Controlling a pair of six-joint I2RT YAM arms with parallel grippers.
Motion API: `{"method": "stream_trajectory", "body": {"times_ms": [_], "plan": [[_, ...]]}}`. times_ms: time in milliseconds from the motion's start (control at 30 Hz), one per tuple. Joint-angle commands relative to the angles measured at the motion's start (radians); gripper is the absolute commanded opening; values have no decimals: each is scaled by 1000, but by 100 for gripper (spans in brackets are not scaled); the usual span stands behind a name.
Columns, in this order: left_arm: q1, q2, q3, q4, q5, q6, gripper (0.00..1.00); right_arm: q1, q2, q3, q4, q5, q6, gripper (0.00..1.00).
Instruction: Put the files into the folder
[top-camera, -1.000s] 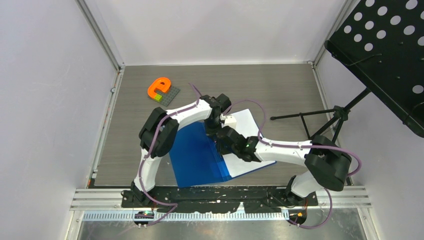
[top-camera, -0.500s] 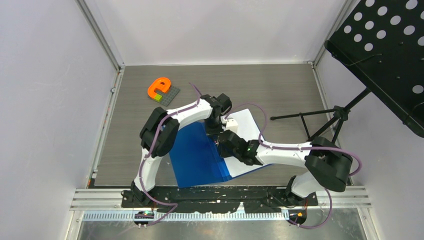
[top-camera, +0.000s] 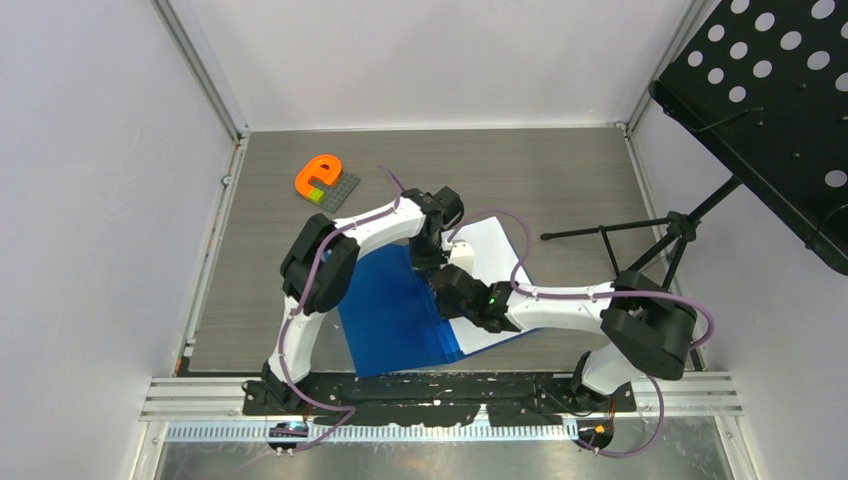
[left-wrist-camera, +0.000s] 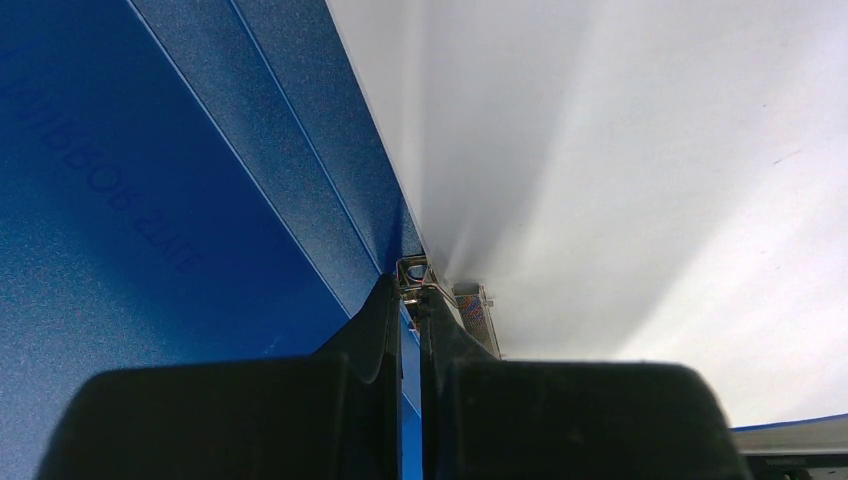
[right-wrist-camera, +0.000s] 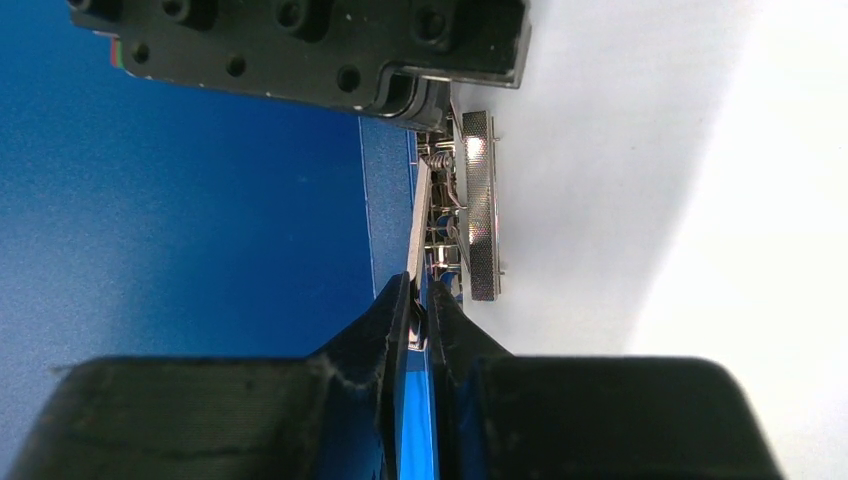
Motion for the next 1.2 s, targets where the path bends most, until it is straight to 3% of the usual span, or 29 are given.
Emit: {"method": "stream_trajectory", "body": {"times_ms": [0, 200, 433, 733, 933, 1167], "plan": [[16, 16, 19, -14, -63, 34, 0, 13, 75, -27, -211, 22, 26, 14], [18, 21, 21, -12, -58, 40, 0, 17, 118, 0, -262, 48, 46, 13], [23, 23, 17, -7, -53, 44, 0, 19, 156, 8, -316, 71, 81, 6], [41, 26, -6, 4, -41, 52, 0, 19, 160, -46, -264, 41, 120, 5], [51, 34, -8, 4, -42, 67, 0, 19, 92, -112, -149, -5, 120, 8], [52, 44, 6, 1, -39, 66, 0, 19, 47, -97, -151, -25, 92, 16]]}}
